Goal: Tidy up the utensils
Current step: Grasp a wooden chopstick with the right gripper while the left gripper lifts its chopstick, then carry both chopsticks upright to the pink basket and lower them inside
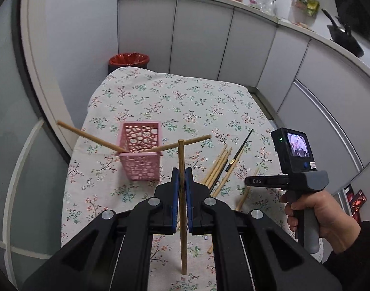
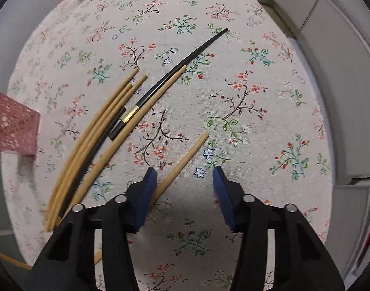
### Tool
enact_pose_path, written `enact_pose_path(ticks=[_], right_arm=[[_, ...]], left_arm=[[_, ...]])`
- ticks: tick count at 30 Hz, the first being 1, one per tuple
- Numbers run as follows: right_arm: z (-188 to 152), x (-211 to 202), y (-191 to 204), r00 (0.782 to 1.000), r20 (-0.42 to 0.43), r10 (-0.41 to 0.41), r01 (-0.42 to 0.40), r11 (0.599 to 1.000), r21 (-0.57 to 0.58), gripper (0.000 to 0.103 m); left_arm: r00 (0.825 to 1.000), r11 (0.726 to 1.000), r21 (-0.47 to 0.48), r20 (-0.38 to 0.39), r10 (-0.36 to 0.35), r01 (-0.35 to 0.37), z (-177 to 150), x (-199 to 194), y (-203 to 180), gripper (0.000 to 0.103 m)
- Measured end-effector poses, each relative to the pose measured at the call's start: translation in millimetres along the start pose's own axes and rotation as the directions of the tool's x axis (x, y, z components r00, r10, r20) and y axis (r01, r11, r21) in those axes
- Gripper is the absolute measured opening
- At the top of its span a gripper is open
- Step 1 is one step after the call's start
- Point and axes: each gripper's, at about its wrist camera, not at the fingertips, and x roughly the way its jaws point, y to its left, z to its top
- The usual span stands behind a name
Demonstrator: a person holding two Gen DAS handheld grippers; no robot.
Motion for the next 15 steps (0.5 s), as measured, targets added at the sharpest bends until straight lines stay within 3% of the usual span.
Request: enact_pose_path(ticks=[3,6,11,15], right_arm=[[-3,-2,5,1.000,0.018,-0.004,0.004,1.000,-0.014,0.018],[-3,-3,5,0.999,0.022,0.044,-0.044,0.999,-0.007,0.005],[-4,-17,-8,0.987,0.034,0.157,-0.158,0.987,0.027,0.005],[-7,-52,-19,0.972,0.113,0.208,-0.212,0.977,0.032,0.004]], left_arm=[[1.000,1.000,-0.006,0.007,0.000,0.000,-3,-5,9,0.005],[1.000,1.000,-0.007,0.019,0.005,-0.005,-4,-10,15,0.005],[0.998,1.000,-0.011,0.056,0.009,-0.008,-1,-24,21,0.005],[0.996,1.000,-0.017,0.093,0.009,-0.008,0,-37,26,0.005]])
